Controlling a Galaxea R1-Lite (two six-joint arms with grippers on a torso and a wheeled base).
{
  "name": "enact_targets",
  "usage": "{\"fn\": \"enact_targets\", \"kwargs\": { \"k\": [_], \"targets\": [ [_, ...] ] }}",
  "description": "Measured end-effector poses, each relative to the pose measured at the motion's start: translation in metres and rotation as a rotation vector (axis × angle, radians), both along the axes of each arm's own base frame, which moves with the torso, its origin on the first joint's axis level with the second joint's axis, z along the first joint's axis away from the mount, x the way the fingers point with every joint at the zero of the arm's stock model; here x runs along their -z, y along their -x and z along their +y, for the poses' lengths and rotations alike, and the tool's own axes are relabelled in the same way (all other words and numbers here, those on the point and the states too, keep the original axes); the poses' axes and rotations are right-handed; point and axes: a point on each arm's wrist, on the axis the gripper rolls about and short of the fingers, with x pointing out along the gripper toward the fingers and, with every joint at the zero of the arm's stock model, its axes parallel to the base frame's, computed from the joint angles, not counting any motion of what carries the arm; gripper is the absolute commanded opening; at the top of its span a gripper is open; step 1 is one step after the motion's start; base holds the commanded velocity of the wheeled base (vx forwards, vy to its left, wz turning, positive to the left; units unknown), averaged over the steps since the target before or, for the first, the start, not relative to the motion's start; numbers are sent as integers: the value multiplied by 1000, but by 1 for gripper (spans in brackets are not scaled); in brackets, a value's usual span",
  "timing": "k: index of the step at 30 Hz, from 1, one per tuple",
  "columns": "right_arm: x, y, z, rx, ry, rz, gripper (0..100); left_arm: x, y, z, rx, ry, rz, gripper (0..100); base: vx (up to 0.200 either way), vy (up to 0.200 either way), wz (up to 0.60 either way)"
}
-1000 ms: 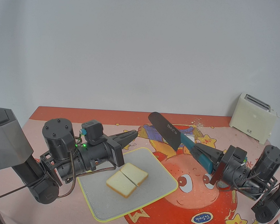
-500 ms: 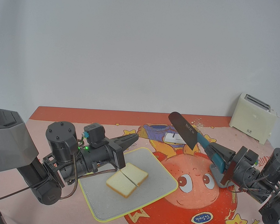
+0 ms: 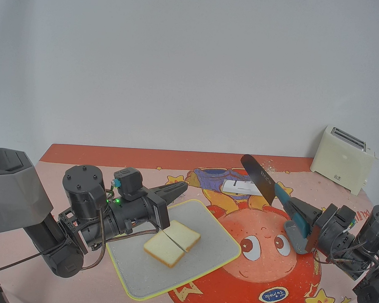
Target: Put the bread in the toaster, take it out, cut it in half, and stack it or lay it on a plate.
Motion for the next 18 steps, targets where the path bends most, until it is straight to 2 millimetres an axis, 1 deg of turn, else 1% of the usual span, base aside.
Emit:
{"fn": "enact_targets", "kwargs": {
  "k": [10,16,18],
  "targets": [
    [3,0,-1,8,99,-37,0,1,1,0,2,-2,2,0,0,0,0],
    [8,-3,1,5,149,-43,0,1,1,0,4,-3,2,0,0,0,0],
    [13,-7,1,19,190,-46,0,1,2,-1,6,0,-2,0,0,0,0]
  ]
}}
